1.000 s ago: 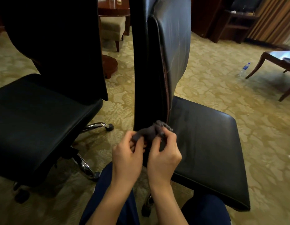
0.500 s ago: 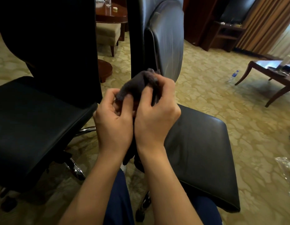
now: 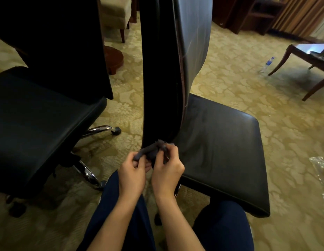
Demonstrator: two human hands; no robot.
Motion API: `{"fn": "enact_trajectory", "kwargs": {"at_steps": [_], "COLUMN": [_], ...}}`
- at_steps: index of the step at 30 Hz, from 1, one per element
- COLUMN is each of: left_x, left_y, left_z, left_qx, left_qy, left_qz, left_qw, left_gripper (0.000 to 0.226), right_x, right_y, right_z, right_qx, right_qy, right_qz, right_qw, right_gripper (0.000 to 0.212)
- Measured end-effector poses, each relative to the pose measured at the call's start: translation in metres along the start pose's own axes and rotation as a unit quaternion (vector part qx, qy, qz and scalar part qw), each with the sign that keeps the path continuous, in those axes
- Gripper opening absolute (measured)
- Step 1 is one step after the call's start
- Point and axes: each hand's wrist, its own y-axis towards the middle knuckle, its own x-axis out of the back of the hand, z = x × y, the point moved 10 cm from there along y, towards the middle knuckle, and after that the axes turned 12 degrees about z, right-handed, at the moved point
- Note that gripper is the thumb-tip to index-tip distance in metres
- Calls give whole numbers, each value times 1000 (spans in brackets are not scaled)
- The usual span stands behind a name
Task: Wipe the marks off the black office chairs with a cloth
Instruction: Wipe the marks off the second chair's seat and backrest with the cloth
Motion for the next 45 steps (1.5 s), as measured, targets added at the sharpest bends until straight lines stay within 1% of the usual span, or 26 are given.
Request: {"fn": "enact_trajectory", "kwargs": {"at_steps": [3, 5, 8, 10, 12, 14, 16, 17, 19, 25, 27, 30, 32, 34, 37, 39, 42, 43, 45], "left_x": [12, 17, 20, 21, 20, 16, 14, 13, 16, 7, 5, 3, -3, -7, -6, 0, 3, 2, -1], "left_y": [2, 1, -2, -4, 1, 8, 11, 11, 9, 1, 0, -4, -12, -17, -13, -7, -5, -6, -7], "left_z": [7, -2, -37, -53, -44, -10, 27, 39, 47, 37, 28, 4, -12, -18, 1, 26, 62, 66, 55], "left_qx": [9, -15, -91, -115, -95, -22, 57, 85, 102, 78, 59, 4, -37, -54, -19, 28, 109, 118, 88], "left_qy": [-13, -47, -74, -45, -5, 41, 81, 101, 125, 156, 167, 173, 187, 186, 194, 211, 218, 221, 229], "left_qz": [-15, -17, -17, -22, -23, 1, 31, 40, 37, 12, -12, -56, -66, -62, -51, -37, -3, 1, -13], "left_qw": [1000, 999, 993, 992, 995, 999, 995, 990, 986, 985, 984, 983, 979, 979, 979, 976, 970, 968, 969], "left_gripper": [11, 12, 14, 12, 13, 16, 15, 14, 11, 13, 11, 9, 10, 7, 9, 13, 13, 12, 10], "right_x": [-13, -5, 14, 15, 7, -15, -38, -42, -43, -37, -37, -30, -21, -17, -27, -42, -59, -59, -52], "right_y": [1, 4, 12, 14, 11, 4, -7, -14, -22, -22, -17, -8, -7, -9, -13, -20, -30, -31, -27], "right_z": [-3, 18, 54, 59, 48, 13, -33, -52, -74, -99, -96, -86, -81, -78, -86, -102, -119, -122, -119], "right_qx": [-27, 6, 73, 89, 89, 39, -52, -90, -138, -219, -225, -217, -207, -180, -163, -179, -203, -211, -218], "right_qy": [16, 25, 63, 69, 50, 42, 51, 57, 81, 199, 235, 276, 297, 312, 279, 241, 213, 218, 251], "right_qz": [40, 25, -18, -24, -12, 51, 127, 144, 148, 109, 98, 60, 31, 18, 37, 57, 96, 100, 83], "right_qw": [999, 999, 995, 993, 995, 997, 989, 984, 976, 949, 941, 934, 932, 933, 946, 952, 951, 948, 940], "right_gripper": [4, 5, 8, 7, 6, 6, 6, 5, 6, 7, 8, 10, 10, 9, 6, 7, 16, 17, 13]}}
